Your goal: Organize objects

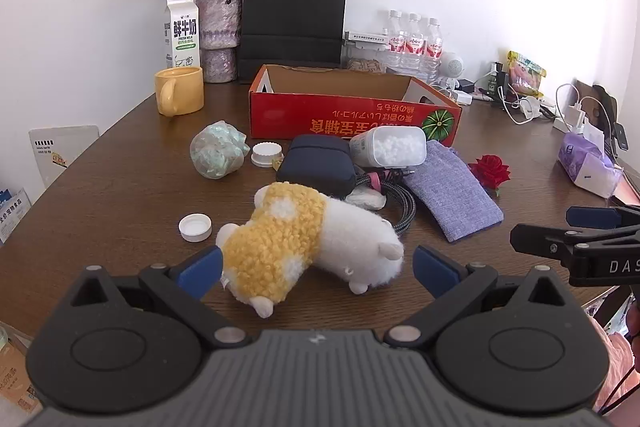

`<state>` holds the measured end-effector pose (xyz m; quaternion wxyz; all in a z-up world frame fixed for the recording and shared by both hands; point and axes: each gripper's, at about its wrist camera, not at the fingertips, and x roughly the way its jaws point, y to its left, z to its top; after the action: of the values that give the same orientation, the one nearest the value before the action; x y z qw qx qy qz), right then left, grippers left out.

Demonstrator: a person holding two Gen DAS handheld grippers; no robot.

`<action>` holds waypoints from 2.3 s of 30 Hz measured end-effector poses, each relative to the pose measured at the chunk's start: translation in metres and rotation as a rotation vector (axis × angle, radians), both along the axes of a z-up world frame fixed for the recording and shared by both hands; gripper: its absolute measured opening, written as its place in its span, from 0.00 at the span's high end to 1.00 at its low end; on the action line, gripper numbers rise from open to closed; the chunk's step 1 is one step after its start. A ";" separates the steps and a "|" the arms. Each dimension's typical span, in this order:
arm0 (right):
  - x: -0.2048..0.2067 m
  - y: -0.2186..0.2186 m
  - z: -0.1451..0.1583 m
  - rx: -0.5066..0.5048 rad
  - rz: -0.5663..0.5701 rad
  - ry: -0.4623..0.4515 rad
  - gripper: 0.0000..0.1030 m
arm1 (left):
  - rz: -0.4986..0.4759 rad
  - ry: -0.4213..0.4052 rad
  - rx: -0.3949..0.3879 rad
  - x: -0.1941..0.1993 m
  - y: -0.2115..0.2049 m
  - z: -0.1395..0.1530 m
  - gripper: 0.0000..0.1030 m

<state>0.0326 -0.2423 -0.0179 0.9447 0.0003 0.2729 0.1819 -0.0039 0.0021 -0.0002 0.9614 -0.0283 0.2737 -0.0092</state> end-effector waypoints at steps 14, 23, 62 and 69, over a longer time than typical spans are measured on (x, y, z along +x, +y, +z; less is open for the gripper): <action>0.000 0.001 -0.001 -0.001 -0.002 0.002 0.00 | 0.002 0.003 -0.003 -0.001 -0.001 -0.002 0.00; 0.001 0.001 -0.001 -0.001 -0.002 0.003 0.00 | 0.002 0.004 -0.004 -0.001 0.000 -0.002 0.00; 0.000 0.001 -0.002 -0.002 -0.003 0.005 0.00 | 0.001 0.006 -0.009 -0.002 0.001 -0.005 0.00; 0.000 0.001 -0.001 -0.002 -0.003 0.005 0.00 | 0.001 0.006 -0.010 -0.002 0.001 -0.005 0.00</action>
<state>0.0329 -0.2410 -0.0194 0.9443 0.0001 0.2752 0.1803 -0.0064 0.0032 -0.0052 0.9604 -0.0330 0.2766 -0.0101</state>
